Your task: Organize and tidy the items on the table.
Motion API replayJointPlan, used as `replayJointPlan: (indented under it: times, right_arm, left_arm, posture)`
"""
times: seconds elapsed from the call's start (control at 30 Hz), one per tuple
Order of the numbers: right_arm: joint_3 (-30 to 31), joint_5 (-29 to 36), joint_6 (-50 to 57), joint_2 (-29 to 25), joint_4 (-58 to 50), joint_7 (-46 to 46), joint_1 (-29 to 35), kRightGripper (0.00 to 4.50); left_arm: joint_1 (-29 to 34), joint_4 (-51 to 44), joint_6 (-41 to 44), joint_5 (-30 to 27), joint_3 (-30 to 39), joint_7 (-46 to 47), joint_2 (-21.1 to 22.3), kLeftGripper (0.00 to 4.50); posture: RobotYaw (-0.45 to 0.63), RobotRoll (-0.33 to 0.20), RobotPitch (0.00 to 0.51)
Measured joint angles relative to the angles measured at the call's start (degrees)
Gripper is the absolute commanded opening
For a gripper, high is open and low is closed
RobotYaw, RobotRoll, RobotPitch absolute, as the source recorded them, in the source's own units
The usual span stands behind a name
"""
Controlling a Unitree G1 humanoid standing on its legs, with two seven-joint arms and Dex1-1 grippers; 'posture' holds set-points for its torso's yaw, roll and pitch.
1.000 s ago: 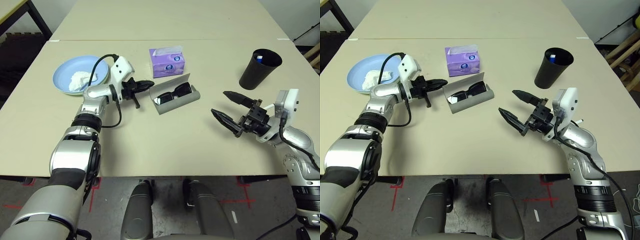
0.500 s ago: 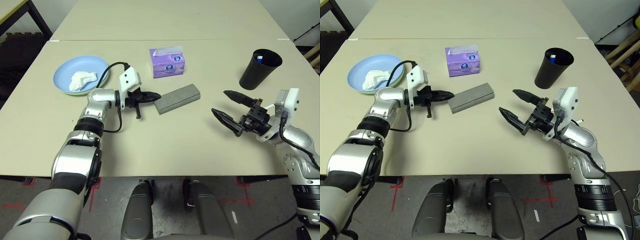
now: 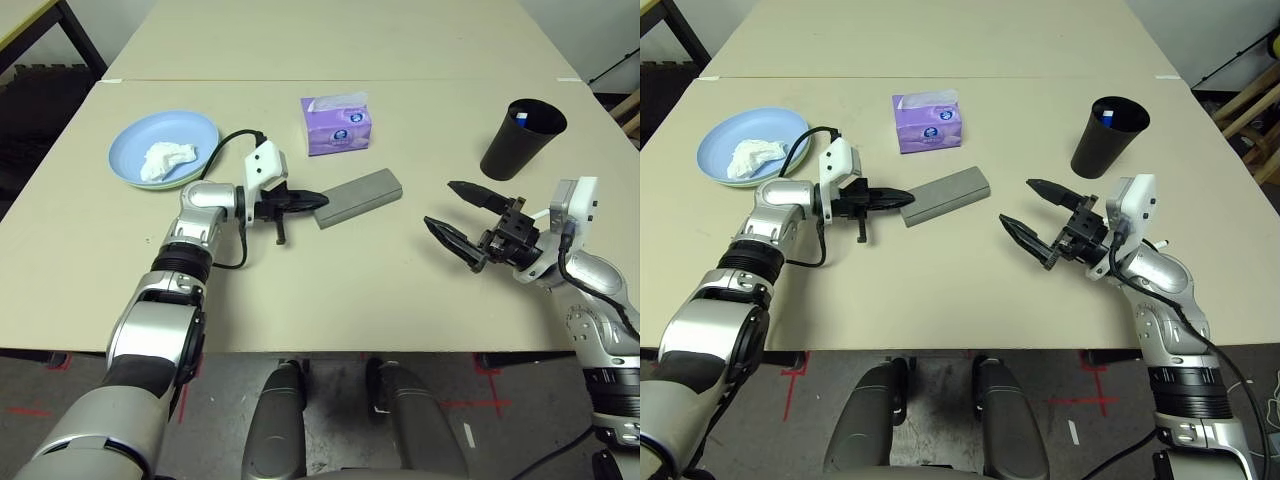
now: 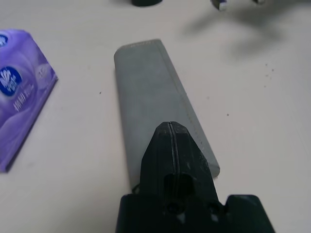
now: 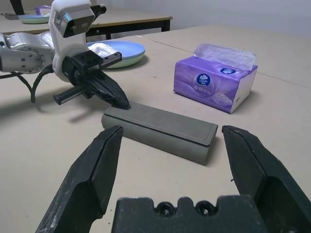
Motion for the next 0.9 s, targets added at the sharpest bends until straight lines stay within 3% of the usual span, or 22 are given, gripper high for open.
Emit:
replayJointPlan:
  times: [0.3, 0.47, 0.7, 0.73, 0.9]
  right_arm:
    - [0.03, 0.0, 0.0, -0.7, 0.25, 0.33, -1.29, 4.5]
    - [0.1, -0.02, 0.0, -1.16, 0.8, 0.78, -1.99, 4.5]
    - [0.15, -0.64, 0.93, -3.12, 1.69, 1.1, -3.02, 4.5]
    - [0.25, -1.1, 1.52, -3.84, 1.71, 1.01, -3.16, 4.5]
    - [2.24, -2.91, 12.13, -9.99, 1.63, -0.19, -8.45, 4.5]
  left_arm:
    - [1.35, -8.19, 2.37, -9.14, 2.99, -8.98, 0.11, 0.02]
    - [5.44, -12.83, 3.23, -9.93, 1.14, -14.46, 0.78, 1.62]
    - [7.25, -17.79, 6.08, -12.06, -0.05, -16.84, 1.03, 4.28]
    - [7.24, -18.05, 6.26, -12.16, -0.04, -16.84, 1.04, 4.45]
    - [7.31, -18.41, 7.2, -12.29, -0.1, -16.57, 0.65, 4.45]
  posture:
    - [0.06, 0.0, 0.213]
    - [0.06, 0.0, 0.211]
    - [0.06, 0.0, 0.211]
    - [0.06, 0.0, 0.211]
    - [0.05, 0.0, 0.205]
